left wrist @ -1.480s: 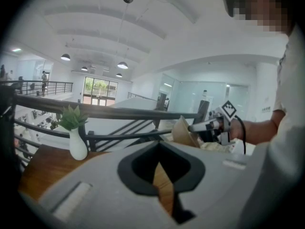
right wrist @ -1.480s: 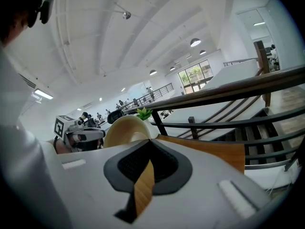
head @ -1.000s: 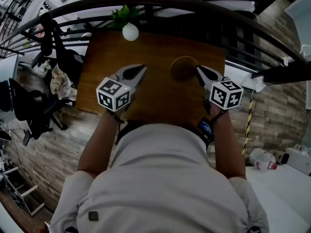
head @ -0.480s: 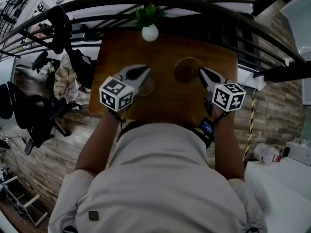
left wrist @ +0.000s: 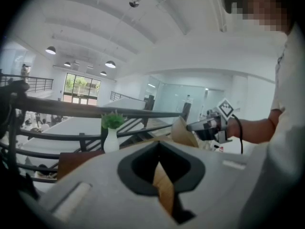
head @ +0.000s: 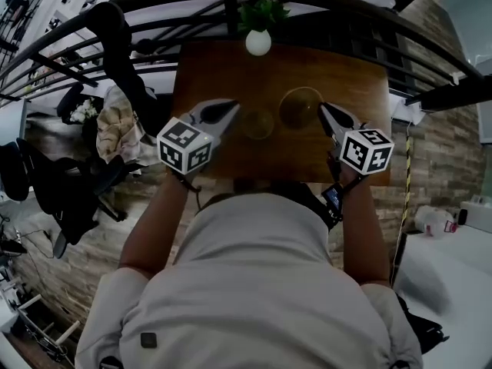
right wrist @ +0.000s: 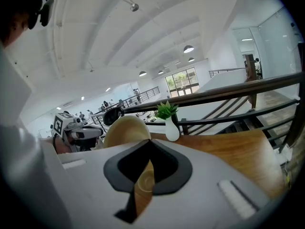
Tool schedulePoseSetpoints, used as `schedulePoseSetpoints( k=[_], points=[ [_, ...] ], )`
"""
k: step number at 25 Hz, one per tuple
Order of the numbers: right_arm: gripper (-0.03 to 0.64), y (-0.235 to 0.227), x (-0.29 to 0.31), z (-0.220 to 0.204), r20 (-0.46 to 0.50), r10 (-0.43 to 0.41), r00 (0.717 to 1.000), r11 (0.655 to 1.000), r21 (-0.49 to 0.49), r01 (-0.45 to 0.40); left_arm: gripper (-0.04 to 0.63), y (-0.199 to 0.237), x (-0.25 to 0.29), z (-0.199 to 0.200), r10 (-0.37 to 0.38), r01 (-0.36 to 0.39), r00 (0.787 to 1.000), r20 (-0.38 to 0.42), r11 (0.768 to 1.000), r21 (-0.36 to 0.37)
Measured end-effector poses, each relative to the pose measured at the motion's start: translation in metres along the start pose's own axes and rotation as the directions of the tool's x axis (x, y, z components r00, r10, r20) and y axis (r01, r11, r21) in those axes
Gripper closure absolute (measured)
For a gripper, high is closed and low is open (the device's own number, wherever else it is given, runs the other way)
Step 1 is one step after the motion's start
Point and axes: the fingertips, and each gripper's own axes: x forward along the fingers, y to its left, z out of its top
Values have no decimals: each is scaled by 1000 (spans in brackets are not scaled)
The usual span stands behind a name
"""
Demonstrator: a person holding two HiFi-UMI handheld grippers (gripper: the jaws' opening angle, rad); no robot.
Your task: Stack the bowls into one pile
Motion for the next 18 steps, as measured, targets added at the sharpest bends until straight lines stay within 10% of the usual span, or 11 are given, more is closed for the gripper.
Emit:
schedulePoseSetpoints(
  k=[18],
  points=[
    [603,14,42,-11,-60,54,997,999,13,-53,591,21,2,-14,14,-16,999,-30,999,-38]
  ],
)
